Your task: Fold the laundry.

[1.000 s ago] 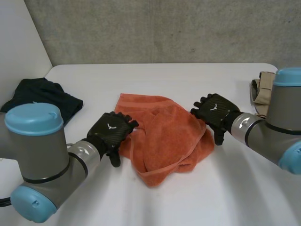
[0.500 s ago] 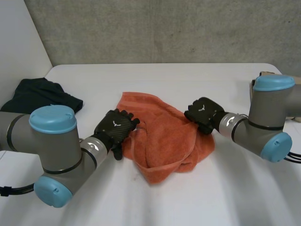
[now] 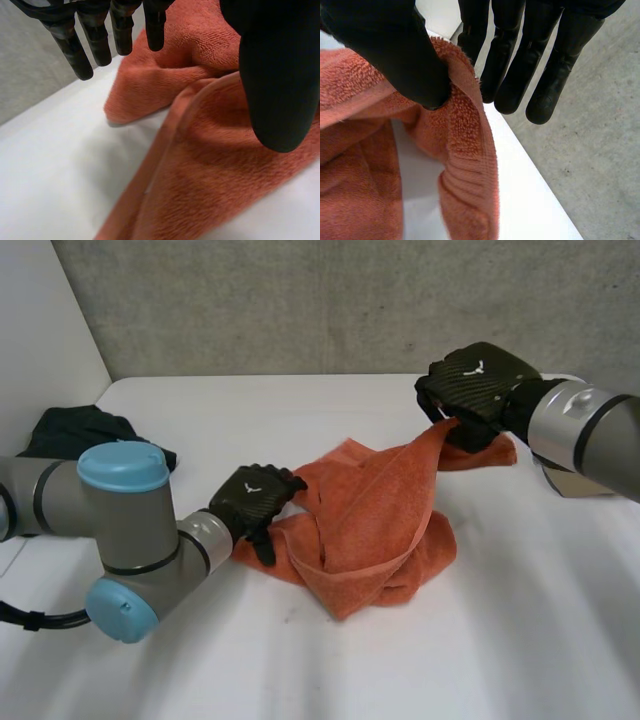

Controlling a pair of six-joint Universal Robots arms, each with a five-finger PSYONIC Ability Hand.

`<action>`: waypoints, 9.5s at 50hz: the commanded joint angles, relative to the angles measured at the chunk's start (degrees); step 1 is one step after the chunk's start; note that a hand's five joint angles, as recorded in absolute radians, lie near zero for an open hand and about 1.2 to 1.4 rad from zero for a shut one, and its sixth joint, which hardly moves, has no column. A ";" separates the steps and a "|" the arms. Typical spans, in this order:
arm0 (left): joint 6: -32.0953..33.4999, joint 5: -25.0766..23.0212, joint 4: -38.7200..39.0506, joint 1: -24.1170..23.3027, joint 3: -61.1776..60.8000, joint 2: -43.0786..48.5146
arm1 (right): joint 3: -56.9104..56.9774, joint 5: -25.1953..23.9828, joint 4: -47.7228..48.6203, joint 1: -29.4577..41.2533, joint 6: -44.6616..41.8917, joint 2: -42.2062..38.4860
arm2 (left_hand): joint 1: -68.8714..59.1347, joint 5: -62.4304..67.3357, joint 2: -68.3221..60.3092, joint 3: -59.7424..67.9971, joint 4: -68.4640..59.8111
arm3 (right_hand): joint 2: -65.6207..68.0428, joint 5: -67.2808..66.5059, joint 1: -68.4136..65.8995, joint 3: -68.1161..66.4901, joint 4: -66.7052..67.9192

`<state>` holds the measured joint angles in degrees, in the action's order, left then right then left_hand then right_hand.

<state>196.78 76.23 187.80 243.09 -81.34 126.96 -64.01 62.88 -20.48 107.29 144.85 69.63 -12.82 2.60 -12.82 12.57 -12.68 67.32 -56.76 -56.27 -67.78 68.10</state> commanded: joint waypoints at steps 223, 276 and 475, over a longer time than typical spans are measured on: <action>20.13 13.24 -17.47 4.32 -1.62 -26.43 | 0.38 11.83 -14.41 -11.24 -16.00 5.88 | -67.18 67.40 -67.18 67.43 -67.32 | 12.68 -13.24 -23.73 -12.22 11.90; 16.00 4.72 9.77 7.13 -11.99 -13.68 | -17.28 20.00 19.07 -3.23 -2.73 -1.16 | -67.18 67.40 -67.18 67.43 -67.32 | 12.68 -13.24 -23.73 -12.22 11.90; 11.96 18.25 25.95 5.11 -18.94 -13.49 | -24.14 9.72 22.76 -20.63 0.17 -11.79 | 2.82 -2.60 2.82 -2.57 2.68 | -30.67 30.11 19.62 31.14 -31.46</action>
<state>209.02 94.56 213.72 247.80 -100.65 112.58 -88.27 72.95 -4.07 87.33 145.05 61.91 -10.85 2.71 -11.60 12.09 -11.67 22.22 -12.51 -19.66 -22.77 22.79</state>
